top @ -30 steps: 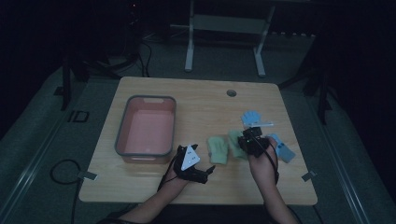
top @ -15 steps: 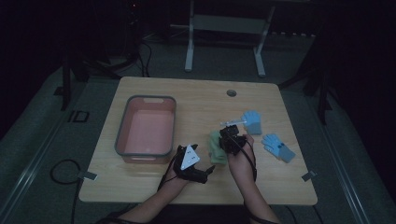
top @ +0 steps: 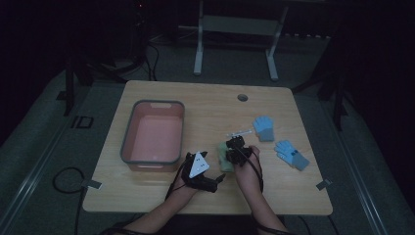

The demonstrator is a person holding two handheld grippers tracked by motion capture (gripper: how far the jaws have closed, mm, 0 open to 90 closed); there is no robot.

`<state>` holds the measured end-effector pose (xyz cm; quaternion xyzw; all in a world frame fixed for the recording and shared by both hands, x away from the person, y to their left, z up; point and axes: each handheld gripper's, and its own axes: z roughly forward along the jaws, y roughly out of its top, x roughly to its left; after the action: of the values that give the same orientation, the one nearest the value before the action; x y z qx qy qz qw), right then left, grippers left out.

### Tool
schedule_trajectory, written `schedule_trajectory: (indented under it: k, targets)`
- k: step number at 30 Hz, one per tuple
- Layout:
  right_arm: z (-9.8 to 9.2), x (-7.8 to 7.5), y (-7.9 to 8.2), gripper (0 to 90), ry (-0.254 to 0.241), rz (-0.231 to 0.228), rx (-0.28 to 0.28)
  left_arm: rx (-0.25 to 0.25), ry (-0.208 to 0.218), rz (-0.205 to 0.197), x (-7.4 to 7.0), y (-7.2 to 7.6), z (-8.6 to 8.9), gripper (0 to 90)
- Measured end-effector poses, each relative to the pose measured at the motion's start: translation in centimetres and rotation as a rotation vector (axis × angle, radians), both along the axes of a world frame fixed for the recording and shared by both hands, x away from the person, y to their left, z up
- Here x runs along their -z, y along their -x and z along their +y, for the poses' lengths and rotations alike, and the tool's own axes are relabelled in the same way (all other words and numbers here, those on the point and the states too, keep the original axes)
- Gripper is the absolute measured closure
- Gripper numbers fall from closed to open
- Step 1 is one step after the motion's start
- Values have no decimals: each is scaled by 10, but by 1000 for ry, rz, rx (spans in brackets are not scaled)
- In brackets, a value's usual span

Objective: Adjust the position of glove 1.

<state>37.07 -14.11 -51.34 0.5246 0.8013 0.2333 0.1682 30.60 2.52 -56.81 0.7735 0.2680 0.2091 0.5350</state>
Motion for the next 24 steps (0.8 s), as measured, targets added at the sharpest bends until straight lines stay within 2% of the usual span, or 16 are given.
schedule_trajectory:
  k: [4, 6, 7, 9, 11, 12, 13, 14, 15, 16, 18, 19, 20, 21, 23, 24]
  targets:
    - [-1, -4, 1, 807, -9, -1, -8, 1, -6, -5, 0, 0, 0, 1]
    - [-4, -10, 4, 735, -31, -25, -28, 5, -9, -11, 0, 1, -1, 1]
    - [-6, -14, 5, 690, -41, -45, -33, 7, -7, -9, 0, 1, -1, 1]
    - [-11, -20, 8, 537, -59, -94, -54, 8, -5, -6, 0, 1, 0, 1]
    - [-16, -24, 9, 435, -68, -110, -58, 7, -1, -3, 0, 0, 0, 1]
    - [-21, -26, 9, 383, -92, -121, -63, 7, -1, -2, 0, 0, 0, 1]
    - [-28, -25, 7, 295, -120, -115, -80, 5, -2, -3, 0, 0, 0, 1]
    - [-28, -25, 7, 295, -120, -115, -80, 4, -5, -4, 0, 0, 0, 1]
    - [-31, -25, 7, 260, -130, -119, -83, 3, -6, -8, 0, 0, -1, 1]
    - [-35, -23, 7, 222, -139, -139, -63, 1, -9, -11, 0, 0, -1, 1]
    - [-42, -20, 7, 181, -168, -137, -83, 1, -10, -12, 0, 1, -1, 1]
    - [-44, -19, 7, 143, -169, -130, -97, 3, -12, -13, 0, 1, -1, 1]
    - [-46, -18, 7, 130, -160, -143, -101, 6, -12, -15, 0, 1, -1, 1]
    - [-48, -17, 7, 138, -141, -164, -112, 7, -10, -15, 0, 1, -1, 1]
    - [-51, -17, 6, 134, -133, -171, -121, 5, -9, -11, 0, 1, -1, 1]
    - [-62, -18, 3, 157, -145, -185, -186, 6, -2, -9, 0, 1, -1, 1]
